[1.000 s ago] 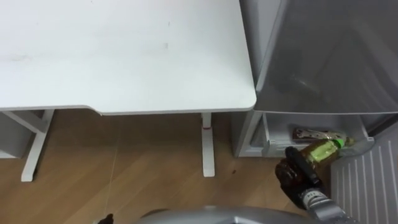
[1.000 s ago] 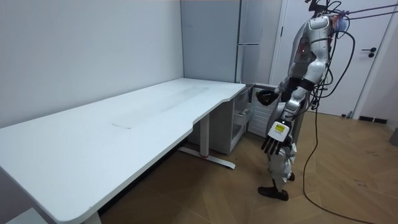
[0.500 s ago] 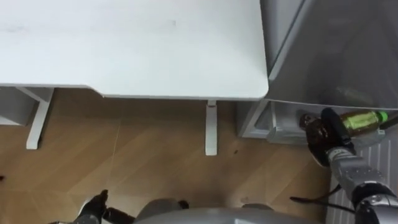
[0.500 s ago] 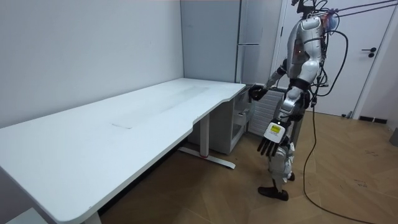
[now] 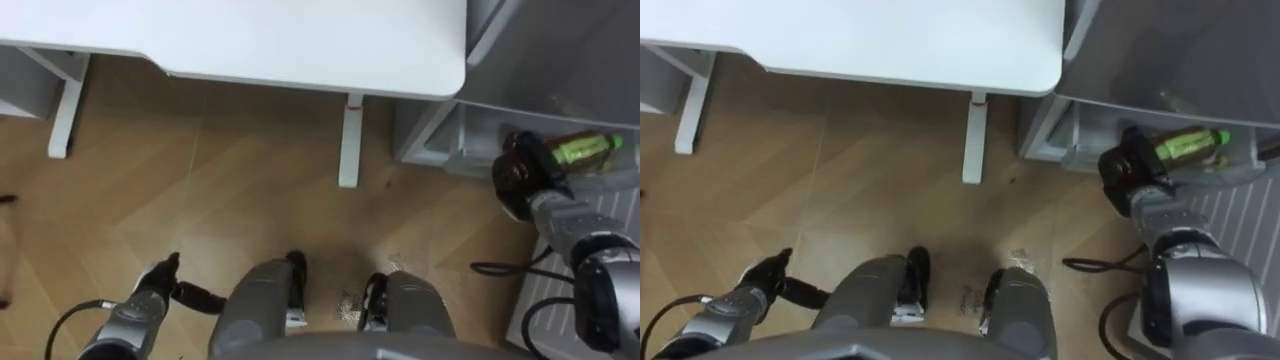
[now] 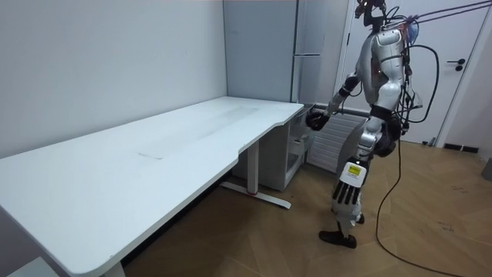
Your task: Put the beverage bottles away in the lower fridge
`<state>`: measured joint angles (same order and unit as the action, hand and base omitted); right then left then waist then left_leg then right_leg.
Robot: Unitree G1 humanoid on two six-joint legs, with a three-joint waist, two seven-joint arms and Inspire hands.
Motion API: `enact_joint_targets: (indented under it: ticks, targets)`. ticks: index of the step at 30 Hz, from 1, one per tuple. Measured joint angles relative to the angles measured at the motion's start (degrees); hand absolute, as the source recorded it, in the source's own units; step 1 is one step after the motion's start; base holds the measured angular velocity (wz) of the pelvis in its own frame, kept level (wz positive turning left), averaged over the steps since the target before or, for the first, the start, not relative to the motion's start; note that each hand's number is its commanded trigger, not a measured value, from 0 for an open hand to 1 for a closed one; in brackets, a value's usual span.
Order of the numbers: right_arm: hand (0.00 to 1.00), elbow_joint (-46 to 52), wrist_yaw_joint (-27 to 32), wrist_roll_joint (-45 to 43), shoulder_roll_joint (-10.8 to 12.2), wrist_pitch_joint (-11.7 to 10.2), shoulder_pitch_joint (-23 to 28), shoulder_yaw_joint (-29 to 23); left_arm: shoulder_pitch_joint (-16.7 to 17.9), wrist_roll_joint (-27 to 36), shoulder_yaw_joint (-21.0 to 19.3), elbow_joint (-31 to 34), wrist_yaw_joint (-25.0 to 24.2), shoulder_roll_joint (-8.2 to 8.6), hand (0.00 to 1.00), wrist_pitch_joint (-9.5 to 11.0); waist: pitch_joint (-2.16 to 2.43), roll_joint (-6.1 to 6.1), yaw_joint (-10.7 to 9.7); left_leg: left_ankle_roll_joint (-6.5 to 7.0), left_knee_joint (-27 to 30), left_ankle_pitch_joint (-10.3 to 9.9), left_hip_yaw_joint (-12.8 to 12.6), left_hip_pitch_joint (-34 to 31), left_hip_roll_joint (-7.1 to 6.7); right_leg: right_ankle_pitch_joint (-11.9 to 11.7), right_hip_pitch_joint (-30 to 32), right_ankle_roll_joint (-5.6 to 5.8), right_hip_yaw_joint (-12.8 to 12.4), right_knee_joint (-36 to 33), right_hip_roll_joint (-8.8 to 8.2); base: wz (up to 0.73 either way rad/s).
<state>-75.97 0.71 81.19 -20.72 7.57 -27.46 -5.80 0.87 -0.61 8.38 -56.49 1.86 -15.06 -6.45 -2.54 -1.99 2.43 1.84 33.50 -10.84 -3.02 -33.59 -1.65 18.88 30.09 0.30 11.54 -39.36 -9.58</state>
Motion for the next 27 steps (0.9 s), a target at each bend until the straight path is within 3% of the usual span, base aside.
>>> enact_joint_targets:
  ticks: [7, 15, 20, 21, 23, 27]
  targets:
    - [1.0, -0.4, 2.0, 3.1, -1.9, 0.0, -4.3, 0.7, -1.6, 5.1, 2.0, -1.0, 3.6, -0.2, 0.0, 0.3, -0.29, -1.3, 2.1, 0.33, 1.4, 0.3, -1.6, -5.8, -0.13, 0.0, 7.5, 0.04, -2.7, -3.4, -0.07, -0.09]
    - [1.0, 2.1, 7.1, 3.3, -4.1, 0.0, -5.9, 1.3, -2.7, 7.9, 3.7, -1.1, 7.6, -0.39, 0.0, 0.5, -0.36, -1.94, 2.5, 0.52, 4.9, 0.3, -1.6, -14.5, -0.16, 0.1, 15.9, -0.18, -2.8, -6.8, -0.58, 0.03]
    - [1.0, 5.6, 9.3, 4.3, -5.2, -0.4, -7.3, 2.4, -3.1, 7.8, 3.9, -0.9, 8.9, -0.81, 0.0, 2.3, -0.42, -2.03, 2.4, 0.56, 7.6, 0.0, -1.6, -17.4, -0.2, 1.3, 18.7, -0.34, -2.8, -9.7, -0.95, 0.07]
    - [0.78, 7.6, 9.7, 4.7, -5.2, -0.7, -7.4, 2.6, -3.1, 7.9, 4.4, -0.9, 9.3, -1.09, 0.0, 2.6, -0.42, -2.04, 2.4, 0.53, 8.0, -0.1, -1.5, -17.9, -0.17, 1.4, 19.1, -0.4, -2.9, -10.3, -0.97, 0.03]
    - [0.0, 10.0, 10.2, 5.7, -5.4, -1.1, -7.4, 2.9, -3.1, 7.9, 5.2, -0.8, 9.9, -1.34, 0.0, 2.9, -0.42, -2.04, 2.3, 0.56, 8.7, -0.5, -1.5, -18.4, -0.16, 2.0, 19.5, -0.4, -2.9, -11.4, -1.1, 0.05]
    - [0.0, 12.5, 12.0, 7.4, -5.6, -2.5, -8.9, 2.4, -3.0, 7.9, 6.9, -0.4, 11.3, -1.34, 0.0, 3.0, -0.38, -1.96, 2.1, 0.58, 10.2, -0.5, -1.5, -20.0, -0.01, 2.3, 20.9, -0.23, -2.7, -12.7, -1.29, 0.03]
